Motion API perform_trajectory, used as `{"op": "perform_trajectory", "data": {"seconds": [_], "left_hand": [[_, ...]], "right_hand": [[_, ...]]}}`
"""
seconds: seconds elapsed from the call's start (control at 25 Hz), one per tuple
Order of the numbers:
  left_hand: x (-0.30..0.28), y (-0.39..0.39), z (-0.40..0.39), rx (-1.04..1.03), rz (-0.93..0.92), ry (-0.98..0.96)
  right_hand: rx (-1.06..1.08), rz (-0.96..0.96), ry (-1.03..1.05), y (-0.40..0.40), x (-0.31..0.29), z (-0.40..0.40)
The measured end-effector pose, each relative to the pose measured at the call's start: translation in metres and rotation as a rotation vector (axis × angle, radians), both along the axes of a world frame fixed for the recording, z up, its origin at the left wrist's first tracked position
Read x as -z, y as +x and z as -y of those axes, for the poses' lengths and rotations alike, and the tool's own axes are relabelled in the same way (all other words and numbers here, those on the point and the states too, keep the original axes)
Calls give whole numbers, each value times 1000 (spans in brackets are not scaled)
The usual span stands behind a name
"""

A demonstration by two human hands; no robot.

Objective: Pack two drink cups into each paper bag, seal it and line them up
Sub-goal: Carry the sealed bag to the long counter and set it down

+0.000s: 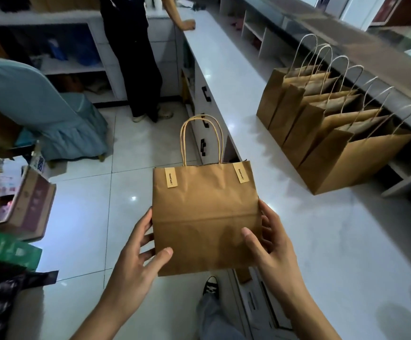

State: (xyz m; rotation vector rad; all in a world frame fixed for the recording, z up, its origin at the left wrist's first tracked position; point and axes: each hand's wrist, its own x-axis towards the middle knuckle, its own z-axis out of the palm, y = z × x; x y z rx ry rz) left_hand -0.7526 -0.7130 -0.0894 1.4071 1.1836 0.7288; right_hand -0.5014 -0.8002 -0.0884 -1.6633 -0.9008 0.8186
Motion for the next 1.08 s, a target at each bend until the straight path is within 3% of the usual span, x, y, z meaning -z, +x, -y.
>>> {"op": "perform_trajectory", "data": {"seconds": [0.48, 1.08], "left_hand": [[-15, 91, -127, -92, -103, 28], [-2, 131, -275, -89, -80, -21]], "right_hand": [[-53, -103, 0, 95, 7, -151], [-26, -95, -22, 131, 5, -294]]}}
